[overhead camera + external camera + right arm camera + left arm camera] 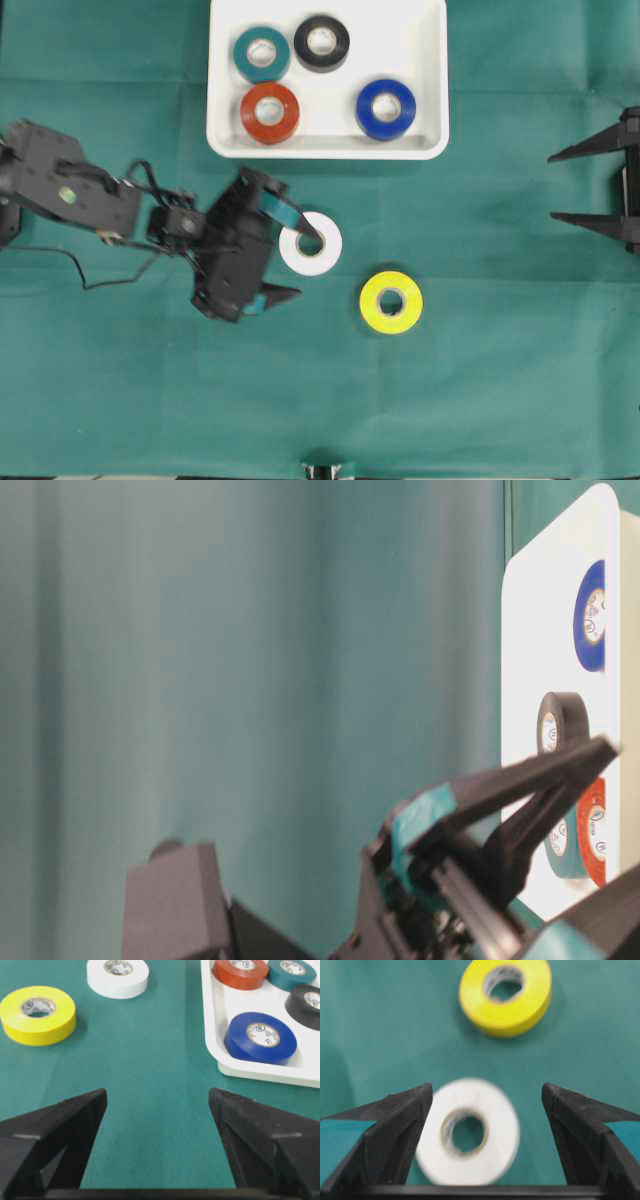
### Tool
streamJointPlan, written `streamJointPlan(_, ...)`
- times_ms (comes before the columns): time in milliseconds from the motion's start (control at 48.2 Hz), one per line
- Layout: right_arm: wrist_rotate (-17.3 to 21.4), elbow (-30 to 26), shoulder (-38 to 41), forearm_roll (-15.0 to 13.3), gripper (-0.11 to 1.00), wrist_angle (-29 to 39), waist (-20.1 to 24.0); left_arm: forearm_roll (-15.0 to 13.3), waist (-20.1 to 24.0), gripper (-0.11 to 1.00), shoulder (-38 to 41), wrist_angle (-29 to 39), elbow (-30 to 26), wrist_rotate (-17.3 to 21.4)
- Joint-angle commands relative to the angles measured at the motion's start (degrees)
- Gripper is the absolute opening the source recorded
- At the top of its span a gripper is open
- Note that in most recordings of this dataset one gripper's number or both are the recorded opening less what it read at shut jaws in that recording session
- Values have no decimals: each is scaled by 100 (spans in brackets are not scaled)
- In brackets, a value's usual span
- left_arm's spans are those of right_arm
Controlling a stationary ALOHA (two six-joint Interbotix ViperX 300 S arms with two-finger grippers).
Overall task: Put the tape into the white case with the left arm.
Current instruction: 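Reach the left gripper past the white roll to the yellow roll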
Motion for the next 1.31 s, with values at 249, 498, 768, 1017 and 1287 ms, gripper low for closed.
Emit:
streamJointPlan(249,9,-62,35,0,86,-53,0,-18,-202,90,466,-26,-633,9)
streamJointPlan(498,9,-62,35,0,86,-53,0,-9,-290,90,949,-26,-1081,9)
streamJointPlan(768,9,-62,35,0,86,-53,0,-9,-360,90,1397,-26,-1582,9)
streamJointPlan(1017,9,-70,35,0,86,-53,-9,-9,-387,90,1784,193,-1969,0)
streamJointPlan(1287,9,-70,26,0,86,-53,-9,-9,-387,90,2083,686,-2329,0)
